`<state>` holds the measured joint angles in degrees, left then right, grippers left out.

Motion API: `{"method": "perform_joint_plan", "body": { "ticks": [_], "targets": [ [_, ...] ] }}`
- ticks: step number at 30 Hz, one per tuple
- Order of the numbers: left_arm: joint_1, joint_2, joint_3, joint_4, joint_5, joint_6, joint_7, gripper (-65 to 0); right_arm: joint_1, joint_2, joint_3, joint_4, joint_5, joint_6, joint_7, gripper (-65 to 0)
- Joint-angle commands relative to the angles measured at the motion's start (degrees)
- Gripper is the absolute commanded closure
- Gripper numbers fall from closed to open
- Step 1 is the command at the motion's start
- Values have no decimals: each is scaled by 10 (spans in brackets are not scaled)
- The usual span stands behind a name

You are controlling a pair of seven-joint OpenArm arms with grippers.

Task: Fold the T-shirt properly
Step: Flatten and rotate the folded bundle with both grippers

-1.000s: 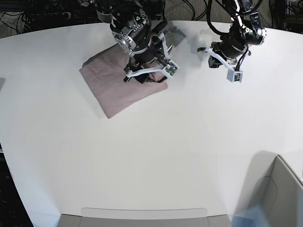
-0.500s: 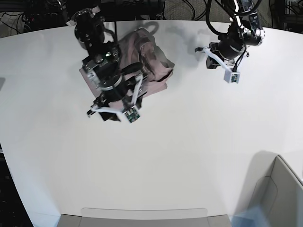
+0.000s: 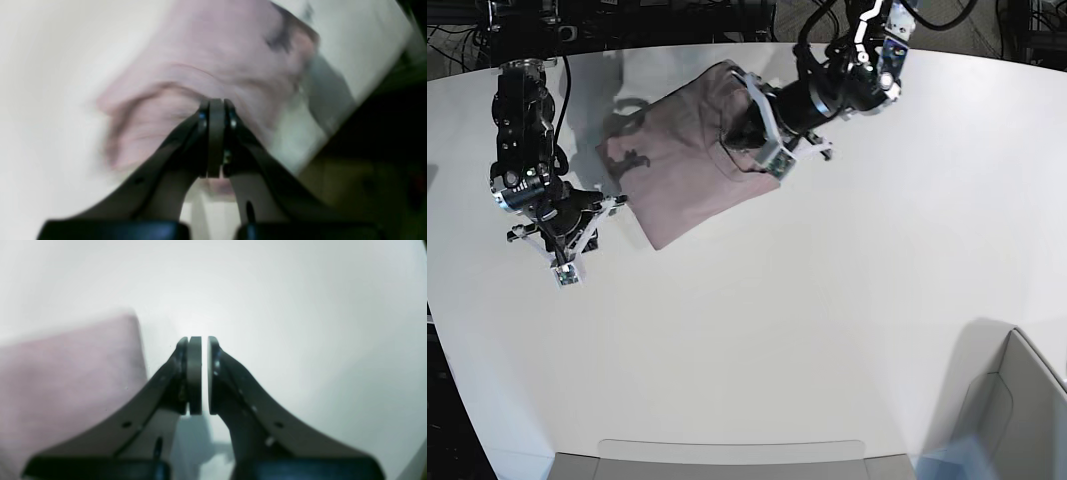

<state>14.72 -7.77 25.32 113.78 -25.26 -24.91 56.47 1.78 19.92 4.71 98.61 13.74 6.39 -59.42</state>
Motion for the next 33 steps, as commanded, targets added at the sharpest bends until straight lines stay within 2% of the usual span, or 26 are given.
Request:
{"method": "perform_joint_plan", "body": {
  "ticks": [1, 3, 6, 11, 15, 19, 21, 26, 28, 33],
  "targets": [
    [-25, 2, 29, -3, -4, 2, -13, 0, 10, 11, -16, -7, 13, 2, 13, -30],
    [-50, -12, 61, -34, 12, 2, -7, 0, 10, 22, -49, -25, 15, 2, 13, -30],
    [-77, -14, 94, -86, 21, 3, -5, 0, 11, 32, -101, -35, 13, 2, 13, -30],
    [-117, -14, 69, -149, 22, 5, -1, 0, -7, 51, -167, -32, 13, 2, 8, -30],
    [-144, -16, -30, -211, 22, 5, -3, 0, -37, 85, -233, 8, 15, 2, -15, -30],
    [-185, -1, -153, -221, 20, 5, -7, 0, -81, 101, -273, 96, 15, 2, -25, -30],
    [-206, 7, -184, -202, 18, 5, -1, 0, -97, 99, -264, 131, 14, 2, -25, -30],
    [-212, 9, -182, -153, 18, 4, -1, 0, -95, 96, -216, 148, 15, 2, -23, -30],
    [-185, 10, -182, -143, 18, 3, -1, 0, -85, 85, -197, 148, 15, 2, -23, -30],
    [-127, 10, -116, -81, 18, 2, -1, 0, -67, 58, -117, 106, 15, 2, -23, -30]
  ]
}}
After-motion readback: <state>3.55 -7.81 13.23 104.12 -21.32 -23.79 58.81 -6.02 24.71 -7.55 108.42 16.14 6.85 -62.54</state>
